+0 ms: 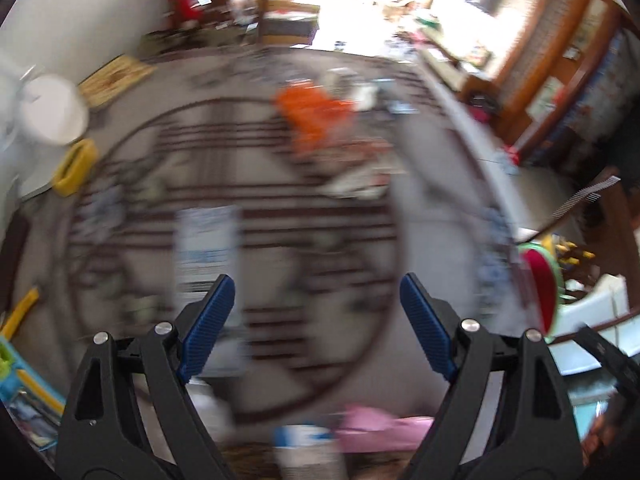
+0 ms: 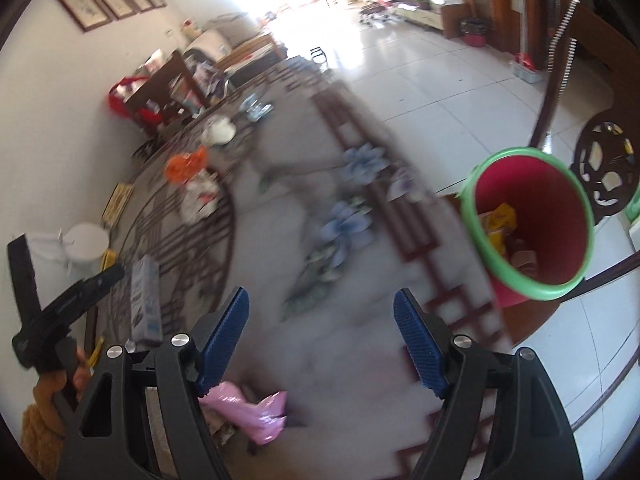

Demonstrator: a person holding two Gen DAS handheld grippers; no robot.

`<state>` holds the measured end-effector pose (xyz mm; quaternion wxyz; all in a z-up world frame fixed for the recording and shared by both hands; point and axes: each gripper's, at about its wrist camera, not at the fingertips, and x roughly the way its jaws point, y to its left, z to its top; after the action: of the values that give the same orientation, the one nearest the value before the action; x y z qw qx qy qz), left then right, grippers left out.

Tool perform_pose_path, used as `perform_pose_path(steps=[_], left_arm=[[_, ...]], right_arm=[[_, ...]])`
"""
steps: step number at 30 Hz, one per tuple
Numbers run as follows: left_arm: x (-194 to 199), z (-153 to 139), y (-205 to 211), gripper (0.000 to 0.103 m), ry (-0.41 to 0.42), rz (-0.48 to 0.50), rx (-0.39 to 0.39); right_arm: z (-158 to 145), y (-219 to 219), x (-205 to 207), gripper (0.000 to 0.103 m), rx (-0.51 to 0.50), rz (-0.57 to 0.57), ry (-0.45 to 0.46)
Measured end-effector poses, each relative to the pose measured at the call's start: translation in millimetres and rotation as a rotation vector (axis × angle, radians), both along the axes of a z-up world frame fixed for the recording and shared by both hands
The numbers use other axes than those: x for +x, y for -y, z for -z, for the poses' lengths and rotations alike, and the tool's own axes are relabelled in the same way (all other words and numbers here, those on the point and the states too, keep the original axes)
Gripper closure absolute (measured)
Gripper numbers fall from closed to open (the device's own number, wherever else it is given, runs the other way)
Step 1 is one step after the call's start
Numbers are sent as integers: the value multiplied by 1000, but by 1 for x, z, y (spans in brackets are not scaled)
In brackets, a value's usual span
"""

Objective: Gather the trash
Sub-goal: 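Grasp the white toothpaste box with the left tool while the right tool grasps the pink wrapper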

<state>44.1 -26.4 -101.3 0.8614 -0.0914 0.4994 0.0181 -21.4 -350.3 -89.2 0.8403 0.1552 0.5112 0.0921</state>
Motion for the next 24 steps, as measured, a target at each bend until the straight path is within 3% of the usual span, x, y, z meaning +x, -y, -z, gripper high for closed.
perform_pose_path(steps=[6, 16, 22, 24], left_arm=[[5, 42, -56, 21, -110, -55, 33], [17, 91, -61, 22, -230, -38, 4], [20, 96, -58, 33, -241, -23, -1], [21, 95, -59, 52, -232, -21, 3]], right_arm=[[10, -53, -17, 30, -22, -84, -47], [23, -91, -38, 30, -59, -144, -124], [25, -100, -42, 29, -77, -153, -141], [27, -105, -41, 27, -83, -168, -152]])
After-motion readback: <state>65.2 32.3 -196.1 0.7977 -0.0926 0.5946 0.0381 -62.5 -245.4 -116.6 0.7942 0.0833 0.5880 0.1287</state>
